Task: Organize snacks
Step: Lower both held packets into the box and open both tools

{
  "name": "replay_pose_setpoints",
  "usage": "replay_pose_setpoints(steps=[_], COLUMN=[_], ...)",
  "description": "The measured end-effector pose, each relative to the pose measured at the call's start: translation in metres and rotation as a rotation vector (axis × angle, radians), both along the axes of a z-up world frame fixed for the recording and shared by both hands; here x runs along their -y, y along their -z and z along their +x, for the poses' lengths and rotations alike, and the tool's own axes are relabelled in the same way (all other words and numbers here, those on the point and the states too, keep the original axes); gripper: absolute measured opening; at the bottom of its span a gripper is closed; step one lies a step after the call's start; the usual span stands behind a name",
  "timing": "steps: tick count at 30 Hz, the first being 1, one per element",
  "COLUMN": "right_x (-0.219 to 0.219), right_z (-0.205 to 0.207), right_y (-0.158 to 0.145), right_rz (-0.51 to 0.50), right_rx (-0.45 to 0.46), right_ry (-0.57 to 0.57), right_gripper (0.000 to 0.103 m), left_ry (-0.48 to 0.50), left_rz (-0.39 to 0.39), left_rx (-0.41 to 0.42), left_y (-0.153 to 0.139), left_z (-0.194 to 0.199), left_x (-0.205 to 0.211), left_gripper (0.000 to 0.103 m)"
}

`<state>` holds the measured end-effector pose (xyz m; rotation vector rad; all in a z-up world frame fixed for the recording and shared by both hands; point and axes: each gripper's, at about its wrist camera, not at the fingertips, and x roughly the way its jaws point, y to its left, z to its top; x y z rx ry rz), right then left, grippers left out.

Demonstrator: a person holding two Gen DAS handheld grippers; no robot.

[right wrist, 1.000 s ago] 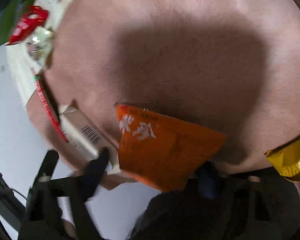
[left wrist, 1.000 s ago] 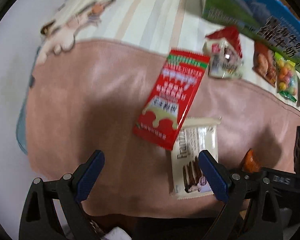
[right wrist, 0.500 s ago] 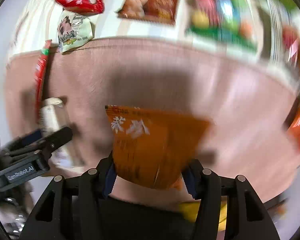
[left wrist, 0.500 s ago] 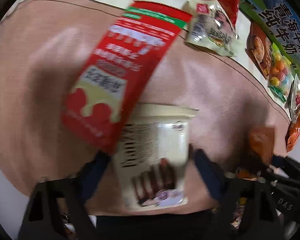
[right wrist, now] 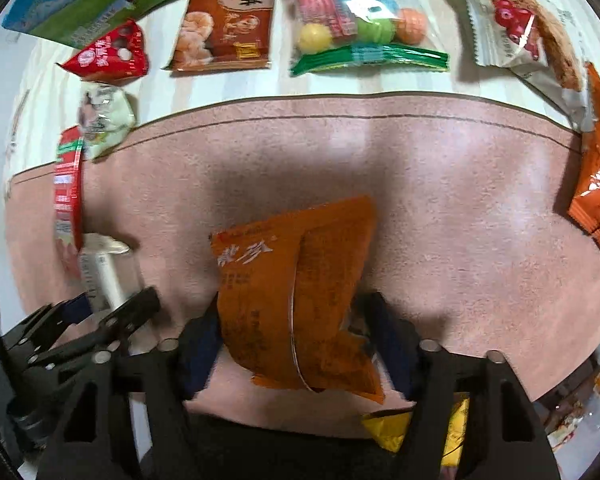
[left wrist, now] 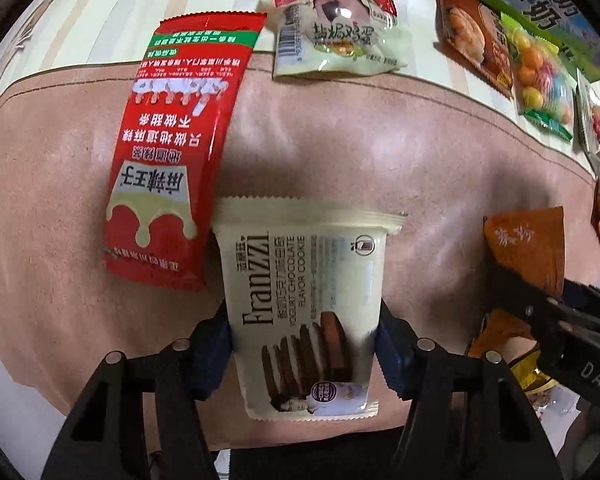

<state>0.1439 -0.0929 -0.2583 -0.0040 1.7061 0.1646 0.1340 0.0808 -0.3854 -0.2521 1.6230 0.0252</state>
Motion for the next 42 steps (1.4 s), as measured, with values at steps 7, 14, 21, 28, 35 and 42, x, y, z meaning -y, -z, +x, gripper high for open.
replay_pose_setpoints(steps=[7,14,21,28,35,42], right_x=[0.042,0.054,0.057,0.011,-0.028,-0.038], right_z=[-0.008,0.013,0.068,0.162,0.257,0.291], right_y=[-0.005,-0.052,-0.143,-0.194,-0.165,-0.106], right_rz=[0.059,0.182,0.312,0.318,0.247,0.180], right_rx=[0.014,0.059,0.201,0.347,0.307,0.186], right_ry=[0.055,0.079,0.093,0.070,0.056,0.042], right_gripper=[0.055,0.054,0.054,0.054,0.054,0.054], left_ry=[-0.041,-0.070,-0.025,0.025,0.042,0.055], left_rz=[0.009,-0.042,-0.088,-0.034,0.004,0.024], left_rx=[0.041,0.164,0.349,0.433,0.293,0.144], left_y=[-0.015,-0.075,-0.174,-0.239,-0.201,-0.136], left_z=[-0.006,0.014,0.084,0.186,0.291,0.349], left_x=[0.003,0.004,0.007,-0.026,-0.043,-0.049], left_gripper=[0.056,0.056,0.056,0.057,0.057,0.057])
